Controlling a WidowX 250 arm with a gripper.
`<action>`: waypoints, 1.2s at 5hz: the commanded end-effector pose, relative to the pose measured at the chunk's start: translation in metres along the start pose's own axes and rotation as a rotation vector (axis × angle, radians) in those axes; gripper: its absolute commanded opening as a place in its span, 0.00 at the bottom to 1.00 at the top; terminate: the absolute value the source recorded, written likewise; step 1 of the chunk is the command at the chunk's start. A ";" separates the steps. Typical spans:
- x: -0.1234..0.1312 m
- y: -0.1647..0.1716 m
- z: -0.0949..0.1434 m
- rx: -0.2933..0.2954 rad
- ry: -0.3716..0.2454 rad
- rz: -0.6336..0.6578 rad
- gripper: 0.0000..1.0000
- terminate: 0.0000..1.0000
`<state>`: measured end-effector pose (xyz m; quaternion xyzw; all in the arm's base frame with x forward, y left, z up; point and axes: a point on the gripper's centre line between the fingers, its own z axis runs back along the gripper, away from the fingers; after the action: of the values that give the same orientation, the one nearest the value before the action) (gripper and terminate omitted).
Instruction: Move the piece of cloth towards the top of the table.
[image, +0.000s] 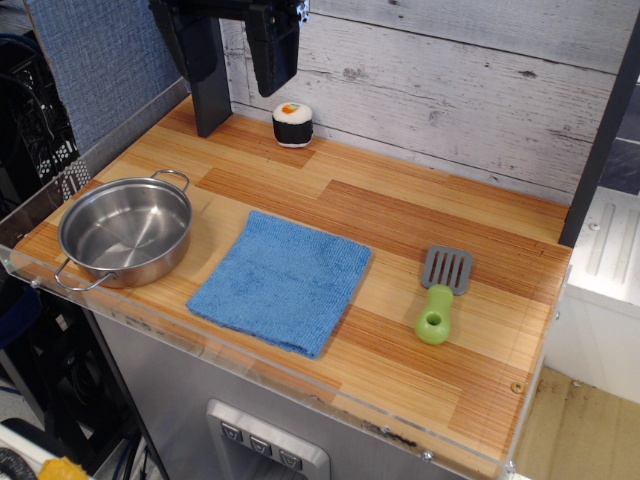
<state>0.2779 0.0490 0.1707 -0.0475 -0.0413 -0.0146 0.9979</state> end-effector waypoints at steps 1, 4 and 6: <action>0.000 0.000 0.000 0.000 0.000 0.000 1.00 0.00; -0.017 -0.012 -0.046 0.032 -0.024 -0.047 1.00 0.00; -0.026 -0.021 -0.089 0.057 0.032 -0.043 1.00 0.00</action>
<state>0.2561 0.0178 0.0734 -0.0208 -0.0108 -0.0338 0.9992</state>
